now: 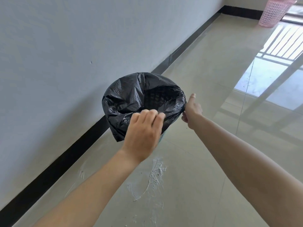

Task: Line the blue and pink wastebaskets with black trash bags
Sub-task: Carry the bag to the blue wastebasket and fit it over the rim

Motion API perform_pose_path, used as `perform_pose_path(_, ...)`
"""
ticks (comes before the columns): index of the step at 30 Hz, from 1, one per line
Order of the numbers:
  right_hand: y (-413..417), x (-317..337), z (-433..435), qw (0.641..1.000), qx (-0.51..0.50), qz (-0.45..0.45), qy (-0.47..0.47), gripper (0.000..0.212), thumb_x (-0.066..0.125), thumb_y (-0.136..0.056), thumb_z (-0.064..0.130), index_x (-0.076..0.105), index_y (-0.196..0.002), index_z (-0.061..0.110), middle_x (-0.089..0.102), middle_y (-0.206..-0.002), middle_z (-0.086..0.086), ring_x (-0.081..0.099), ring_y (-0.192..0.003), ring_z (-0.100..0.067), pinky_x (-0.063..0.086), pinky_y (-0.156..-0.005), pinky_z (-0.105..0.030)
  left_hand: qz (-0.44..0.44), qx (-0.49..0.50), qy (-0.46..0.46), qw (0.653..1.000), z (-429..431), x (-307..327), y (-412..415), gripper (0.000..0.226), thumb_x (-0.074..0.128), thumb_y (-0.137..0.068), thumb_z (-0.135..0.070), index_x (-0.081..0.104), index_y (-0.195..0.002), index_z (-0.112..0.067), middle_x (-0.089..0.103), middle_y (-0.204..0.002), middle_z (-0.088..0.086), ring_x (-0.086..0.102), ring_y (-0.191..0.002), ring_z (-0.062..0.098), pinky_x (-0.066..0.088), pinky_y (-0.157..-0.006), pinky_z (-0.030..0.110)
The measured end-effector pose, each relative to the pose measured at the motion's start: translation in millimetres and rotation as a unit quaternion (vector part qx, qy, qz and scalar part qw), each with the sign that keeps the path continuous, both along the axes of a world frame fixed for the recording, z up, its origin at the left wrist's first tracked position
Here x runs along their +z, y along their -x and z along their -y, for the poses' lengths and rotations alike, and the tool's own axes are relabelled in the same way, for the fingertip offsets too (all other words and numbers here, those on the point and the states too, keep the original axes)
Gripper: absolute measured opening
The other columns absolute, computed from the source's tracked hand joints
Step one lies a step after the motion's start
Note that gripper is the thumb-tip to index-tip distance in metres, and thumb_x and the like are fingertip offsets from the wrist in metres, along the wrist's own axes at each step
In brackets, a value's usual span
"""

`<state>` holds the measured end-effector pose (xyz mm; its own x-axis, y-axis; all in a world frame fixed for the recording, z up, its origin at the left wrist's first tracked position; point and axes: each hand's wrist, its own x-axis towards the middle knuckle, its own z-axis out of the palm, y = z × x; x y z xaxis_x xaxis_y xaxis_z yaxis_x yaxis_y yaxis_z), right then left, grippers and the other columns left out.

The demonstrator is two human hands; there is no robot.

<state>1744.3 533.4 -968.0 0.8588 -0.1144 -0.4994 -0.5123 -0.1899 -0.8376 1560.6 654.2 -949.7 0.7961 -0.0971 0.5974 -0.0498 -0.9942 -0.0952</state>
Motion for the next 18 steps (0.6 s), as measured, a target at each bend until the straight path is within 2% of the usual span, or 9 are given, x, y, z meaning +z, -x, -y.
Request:
perform_pose_path(1,4.6,0.7,-1.6,0.999,-0.008,-0.027,-0.015,0.074,0.024,-0.084,0.077,0.055,-0.094,0.011,0.056,-0.071,-0.008,0.048,-0.046,-0.020,0.041,-0.044,-0.026,-0.036,0.034,-0.002,0.999,-5.3,-0.3,-3.2,0.028,0.043,-0.100,-0.030,0.061,-0.112,-0.012,0.062,-0.097,0.006,0.057,-0.086,0.027,0.043,-0.074,0.041)
perform_pose_path(3,15.9,-3.2,-4.8,1.000,0.007,-0.019,-0.008,0.077,0.021,-0.080,0.081,0.054,-0.086,0.012,0.053,-0.068,-0.007,0.045,-0.046,-0.020,0.039,-0.046,-0.027,-0.073,0.053,-0.004,0.996,-17.5,-7.3,-4.7,0.045,0.035,-0.102,-0.045,0.064,-0.089,-0.013,0.063,-0.075,0.004,0.059,-0.070,0.026,0.046,-0.065,0.040)
perform_pose_path(4,22.1,-6.7,-6.7,1.000,0.019,0.005,0.000,0.073,0.023,-0.084,0.078,0.054,-0.086,0.012,0.054,-0.071,-0.006,0.047,-0.048,-0.020,0.042,-0.049,-0.029,-0.069,0.040,0.004,0.997,-23.9,-11.1,-3.8,0.050,0.036,-0.101,-0.048,0.060,-0.074,-0.014,0.058,-0.062,0.002,0.057,-0.058,0.025,0.045,-0.056,0.038)
perform_pose_path(6,31.2,-13.0,-10.5,0.998,0.021,0.055,-0.005,0.061,0.026,-0.094,0.066,0.055,-0.090,0.012,0.056,-0.080,-0.005,0.051,-0.054,-0.019,0.046,-0.052,-0.031,-0.031,0.000,-0.002,1.000,-34.0,-17.3,-2.1,0.051,0.046,-0.097,-0.051,0.050,-0.061,-0.015,0.047,-0.050,0.001,0.048,-0.046,0.022,0.039,-0.045,0.033)
perform_pose_path(10,33.7,-13.5,-12.1,0.997,0.031,0.050,-0.044,0.048,0.030,-0.100,0.053,0.052,-0.087,0.013,0.050,-0.074,-0.003,0.044,-0.051,-0.017,0.042,-0.050,-0.030,-0.001,-0.039,-0.023,0.999,-48.2,-21.9,0.4,0.052,0.059,-0.089,-0.054,0.046,-0.059,-0.014,0.041,-0.050,0.000,0.042,-0.045,0.018,0.037,-0.042,0.031)
perform_pose_path(11,34.1,-14.9,-12.8,0.996,0.045,0.036,-0.063,0.046,0.030,-0.101,0.051,0.051,-0.087,0.013,0.049,-0.071,-0.003,0.042,-0.051,-0.017,0.040,-0.049,-0.029,-0.009,-0.041,-0.022,0.999,-52.8,-23.8,0.8,0.047,0.064,-0.089,-0.048,0.048,-0.061,-0.014,0.042,-0.051,0.000,0.042,-0.047,0.017,0.036,-0.043,0.030)
perform_pose_path(13,37.2,-20.1,-16.5,0.994,0.079,0.018,-0.078,0.044,0.029,-0.102,0.049,0.053,-0.092,0.013,0.049,-0.072,-0.004,0.041,-0.051,-0.016,0.040,-0.047,-0.026,-0.029,-0.019,-0.016,0.999,-62.3,-26.7,3.1,0.028,0.076,-0.081,-0.019,0.053,-0.066,-0.013,0.045,-0.055,0.000,0.044,-0.050,0.017,0.037,-0.045,0.029)
perform_pose_path(15,43.7,-28.5,-22.8,0.992,0.103,0.012,-0.078,0.042,0.029,-0.103,0.046,0.054,-0.096,0.013,0.051,-0.075,-0.005,0.043,-0.053,-0.016,0.042,-0.047,-0.026,-0.039,0.009,0.009,0.999,-70.8,-27.1,5.9,0.024,0.079,-0.072,-0.003,0.057,-0.070,-0.012,0.048,-0.058,0.001,0.046,-0.052,0.019,0.039,-0.046,0.030)
perform_pose_path(18,49.9,-37.2,-30.9,0.988,0.149,0.040,-0.016,0.039,0.026,-0.103,0.043,0.050,-0.090,0.014,0.053,-0.081,-0.007,0.050,-0.065,-0.020,0.052,-0.061,-0.036,-0.041,0.013,0.033,0.999,-76.9,-25.1,9.5,0.024,0.078,-0.080,-0.019,0.057,-0.071,-0.011,0.048,-0.060,0.002,0.046,-0.055,0.019,0.040,-0.048,0.031)
